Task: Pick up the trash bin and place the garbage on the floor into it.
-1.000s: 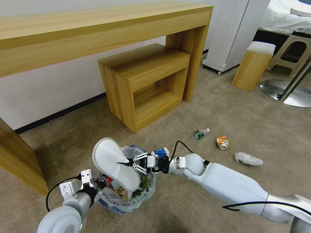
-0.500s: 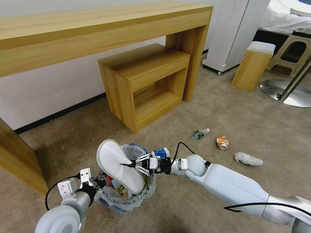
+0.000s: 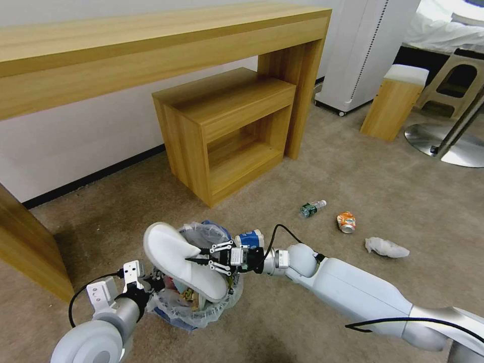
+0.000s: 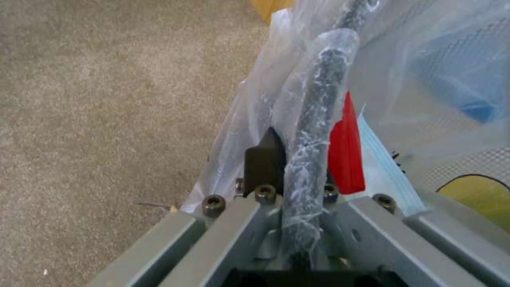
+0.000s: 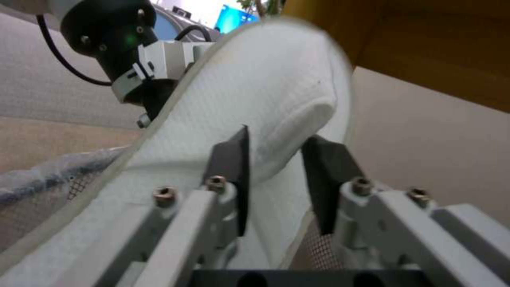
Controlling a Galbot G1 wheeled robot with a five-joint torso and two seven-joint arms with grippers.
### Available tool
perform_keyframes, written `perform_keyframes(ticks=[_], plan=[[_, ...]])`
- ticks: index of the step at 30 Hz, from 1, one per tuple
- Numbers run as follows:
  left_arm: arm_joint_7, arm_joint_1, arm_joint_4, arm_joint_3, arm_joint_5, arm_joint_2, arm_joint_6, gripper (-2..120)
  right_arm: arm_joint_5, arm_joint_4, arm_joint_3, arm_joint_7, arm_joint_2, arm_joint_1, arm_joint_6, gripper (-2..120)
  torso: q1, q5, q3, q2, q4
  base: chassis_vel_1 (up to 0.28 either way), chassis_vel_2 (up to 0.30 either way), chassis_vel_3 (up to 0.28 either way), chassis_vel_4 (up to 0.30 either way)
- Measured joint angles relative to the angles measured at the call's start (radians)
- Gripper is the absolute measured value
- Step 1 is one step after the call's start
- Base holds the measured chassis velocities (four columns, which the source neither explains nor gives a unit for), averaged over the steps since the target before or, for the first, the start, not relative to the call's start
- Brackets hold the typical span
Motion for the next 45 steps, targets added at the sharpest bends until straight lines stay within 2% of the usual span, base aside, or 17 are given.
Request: perform_keyframes(ticks=[2, 3, 5, 7, 10, 13, 15, 19, 31, 33, 45], plan=[[0.000, 0.000, -0.001, 0.000, -0.001, -0.001, 0.000, 0, -0.006, -0.010, -0.001, 0.003, 0.010, 0.000, 0.007, 40, 0.000, 0.0001, 0.000, 0.000, 0.0000, 0.000, 0.000, 0.000, 0.000], [0.000, 0.000, -0.001, 0.000, -0.001, -0.001, 0.000, 0, -0.006, -0.010, -0.001, 0.003, 0.010, 0.000, 0.007, 40, 0.000, 0.0001, 0.000, 0.000, 0.0000, 0.000, 0.000, 0.000, 0.000], [0.000, 0.000, -0.001, -0.002, -0.001, -0.001, 0.000, 0, -0.007, -0.013, -0.004, 0.006, 0.015, 0.000, 0.011, 53, 0.000, 0.0000, 0.000, 0.000, 0.0000, 0.000, 0.000, 0.000, 0.000], [0.000, 0.000, -0.001, -0.002, -0.001, -0.002, 0.000, 0, -0.007, -0.013, -0.005, 0.007, 0.016, 0.000, 0.012, 57, 0.000, 0.0000, 0.000, 0.000, 0.0000, 0.000, 0.000, 0.000, 0.000], [0.000, -0.001, -0.001, -0.003, -0.001, -0.004, 0.000, 0, -0.009, -0.014, -0.005, 0.017, 0.017, 0.002, 0.013, 73, 0.000, 0.0000, 0.000, 0.000, 0.0000, 0.000, 0.000, 0.000, 0.000], [0.000, -0.001, -0.001, -0.003, -0.001, -0.004, 0.000, 0, -0.009, -0.013, -0.005, 0.022, 0.017, 0.002, 0.013, 77, 0.000, 0.0000, 0.000, 0.000, 0.0000, 0.000, 0.000, 0.000, 0.000], [0.000, -0.001, 0.002, 0.000, 0.001, -0.008, 0.000, 0, -0.010, -0.012, -0.004, 0.027, 0.024, 0.007, 0.013, 90, 0.000, 0.0000, 0.000, 0.000, 0.0001, 0.000, 0.000, 0.000, 0.000], [0.001, 0.000, 0.003, 0.001, 0.003, -0.010, 0.000, 0, -0.010, -0.012, -0.003, 0.027, 0.022, 0.008, 0.014, 99, 0.000, 0.0000, 0.000, 0.000, 0.0000, 0.000, 0.000, 0.000, 0.000], [0.002, -0.006, 0.002, -0.004, -0.003, -0.004, -0.003, 0, -0.007, -0.007, -0.002, 0.031, 0.021, 0.022, 0.016, 97, 0.000, 0.0000, 0.000, 0.000, 0.0001, 0.000, 0.000, 0.000, 0.000], [-0.012, -0.014, -0.002, -0.012, -0.039, 0.001, -0.003, 0, -0.006, -0.004, -0.002, 0.032, 0.019, 0.027, 0.017, 97, 0.000, 0.0000, 0.000, 0.000, 0.0001, 0.000, 0.000, 0.000, 0.000], [-0.017, -0.024, 0.003, -0.025, -0.061, 0.007, -0.003, 0, -0.007, -0.002, 0.010, 0.031, 0.005, 0.019, 0.019, 96, 0.000, 0.0000, 0.000, 0.000, 0.0000, 0.000, 0.000, 0.000, 0.000]])
